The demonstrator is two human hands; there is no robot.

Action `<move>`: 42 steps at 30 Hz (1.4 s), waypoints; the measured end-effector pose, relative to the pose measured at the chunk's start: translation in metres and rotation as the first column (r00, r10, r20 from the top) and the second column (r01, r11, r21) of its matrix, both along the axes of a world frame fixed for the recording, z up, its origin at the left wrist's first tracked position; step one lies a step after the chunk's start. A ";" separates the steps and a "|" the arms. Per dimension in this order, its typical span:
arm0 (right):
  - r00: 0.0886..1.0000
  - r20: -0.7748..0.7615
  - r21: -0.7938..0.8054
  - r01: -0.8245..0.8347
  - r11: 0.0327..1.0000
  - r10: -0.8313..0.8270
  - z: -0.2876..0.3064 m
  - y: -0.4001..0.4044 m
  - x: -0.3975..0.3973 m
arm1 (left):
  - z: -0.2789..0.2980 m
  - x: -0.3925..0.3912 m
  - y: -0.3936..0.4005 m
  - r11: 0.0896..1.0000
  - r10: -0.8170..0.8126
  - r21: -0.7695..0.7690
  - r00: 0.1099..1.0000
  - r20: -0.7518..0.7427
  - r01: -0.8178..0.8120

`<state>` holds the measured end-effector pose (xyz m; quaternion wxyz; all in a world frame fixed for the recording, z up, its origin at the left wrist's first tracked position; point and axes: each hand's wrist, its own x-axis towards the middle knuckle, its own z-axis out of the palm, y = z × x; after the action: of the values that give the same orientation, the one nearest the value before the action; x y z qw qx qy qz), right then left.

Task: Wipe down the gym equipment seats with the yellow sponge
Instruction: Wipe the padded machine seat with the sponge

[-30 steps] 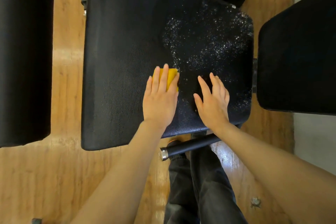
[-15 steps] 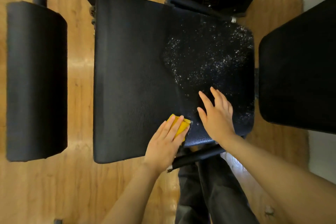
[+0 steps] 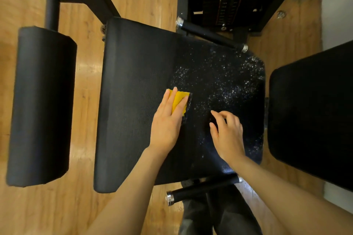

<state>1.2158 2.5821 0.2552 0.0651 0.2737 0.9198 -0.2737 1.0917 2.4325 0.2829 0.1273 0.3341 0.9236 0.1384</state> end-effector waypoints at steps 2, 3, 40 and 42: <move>1.000 -0.009 -0.022 0.024 0.999 -0.024 0.001 0.001 -0.013 | 0.005 -0.024 0.015 0.999 0.004 -0.043 1.000 0.015 -0.003; 0.999 -0.014 -0.042 0.047 0.998 -0.047 0.003 0.002 -0.019 | 0.006 -0.036 0.020 0.997 -0.023 -0.079 0.999 0.027 0.025; 0.985 -0.107 0.044 0.140 0.989 -0.135 0.007 -0.089 -0.132 | -0.004 -0.196 -0.012 0.964 -0.012 -0.260 0.973 -0.229 -0.049; 0.986 -0.114 0.048 0.129 0.991 -0.123 0.005 -0.107 -0.112 | -0.004 -0.196 -0.012 0.964 -0.012 -0.261 0.974 -0.227 -0.049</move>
<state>1.1037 2.4754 0.2606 -0.0109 0.3173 0.9100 -0.2666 0.8958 2.4202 0.2785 0.0633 0.3190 0.9453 -0.0243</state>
